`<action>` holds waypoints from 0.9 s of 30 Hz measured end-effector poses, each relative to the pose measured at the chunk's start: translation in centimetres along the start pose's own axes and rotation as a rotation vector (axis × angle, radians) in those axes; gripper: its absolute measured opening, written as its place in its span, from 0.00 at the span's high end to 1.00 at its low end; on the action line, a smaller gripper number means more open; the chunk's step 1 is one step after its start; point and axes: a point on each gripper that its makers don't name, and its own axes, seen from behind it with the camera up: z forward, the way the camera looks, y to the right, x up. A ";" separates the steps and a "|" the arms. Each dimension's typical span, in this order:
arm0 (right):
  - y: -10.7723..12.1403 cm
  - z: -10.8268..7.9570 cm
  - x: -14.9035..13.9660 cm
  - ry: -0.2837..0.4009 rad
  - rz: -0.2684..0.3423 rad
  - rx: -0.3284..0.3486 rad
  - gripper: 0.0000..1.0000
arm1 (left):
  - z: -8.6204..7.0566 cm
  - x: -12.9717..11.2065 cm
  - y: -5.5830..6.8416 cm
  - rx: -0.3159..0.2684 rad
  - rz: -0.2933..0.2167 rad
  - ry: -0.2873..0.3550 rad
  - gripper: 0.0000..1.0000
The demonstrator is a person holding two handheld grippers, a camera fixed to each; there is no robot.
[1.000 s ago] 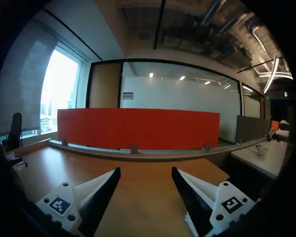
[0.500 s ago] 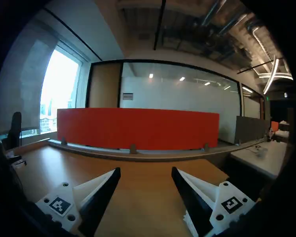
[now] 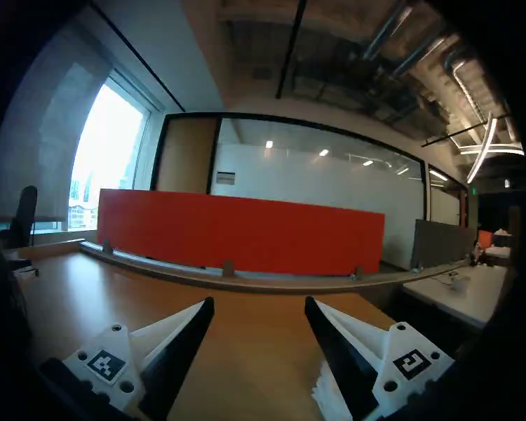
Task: Fold towel
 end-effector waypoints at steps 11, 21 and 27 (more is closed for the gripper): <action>1.0 0.1 -4.3 -0.007 0.065 0.008 0.00 | 0.1 0.0 0.0 0.000 0.000 0.000 0.07; -0.5 0.8 -6.7 0.004 0.097 0.049 0.00 | 0.0 0.0 0.0 0.000 0.001 0.000 0.07; -1.1 1.2 -7.7 -0.013 0.099 0.055 0.00 | 0.0 0.0 0.0 0.000 0.000 0.001 0.07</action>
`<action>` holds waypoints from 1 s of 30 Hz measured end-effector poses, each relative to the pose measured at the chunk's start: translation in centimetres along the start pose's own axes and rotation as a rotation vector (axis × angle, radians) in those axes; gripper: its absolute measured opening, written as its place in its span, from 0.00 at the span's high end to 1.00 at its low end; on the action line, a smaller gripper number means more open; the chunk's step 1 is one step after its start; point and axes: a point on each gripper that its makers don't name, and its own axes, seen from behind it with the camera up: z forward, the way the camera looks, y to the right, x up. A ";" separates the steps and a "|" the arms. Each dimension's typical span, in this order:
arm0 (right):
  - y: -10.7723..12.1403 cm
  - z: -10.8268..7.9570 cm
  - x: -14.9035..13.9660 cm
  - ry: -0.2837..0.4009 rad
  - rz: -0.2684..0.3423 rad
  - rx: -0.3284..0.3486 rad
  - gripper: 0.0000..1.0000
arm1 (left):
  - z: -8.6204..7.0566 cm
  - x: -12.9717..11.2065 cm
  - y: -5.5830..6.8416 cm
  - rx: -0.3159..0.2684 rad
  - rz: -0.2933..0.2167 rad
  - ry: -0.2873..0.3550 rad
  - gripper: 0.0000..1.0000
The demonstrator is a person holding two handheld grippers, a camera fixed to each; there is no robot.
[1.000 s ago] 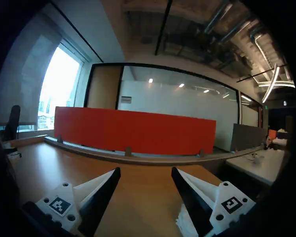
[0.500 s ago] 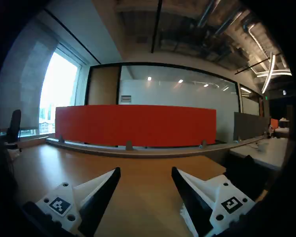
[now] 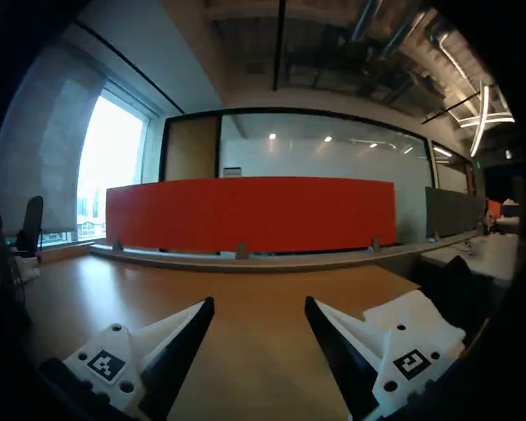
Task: Fold towel
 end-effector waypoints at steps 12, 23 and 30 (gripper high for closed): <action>0.6 0.1 -1.0 -0.004 0.017 -0.030 0.00 | 0.0 0.0 0.1 0.000 0.000 0.000 0.07; 0.7 0.1 -1.5 -0.004 0.009 -0.043 0.00 | 0.0 0.0 0.0 0.000 0.000 0.000 0.07; 0.1 0.0 -1.6 0.001 -0.010 -0.033 0.00 | 0.0 0.0 0.1 0.000 0.000 0.000 0.07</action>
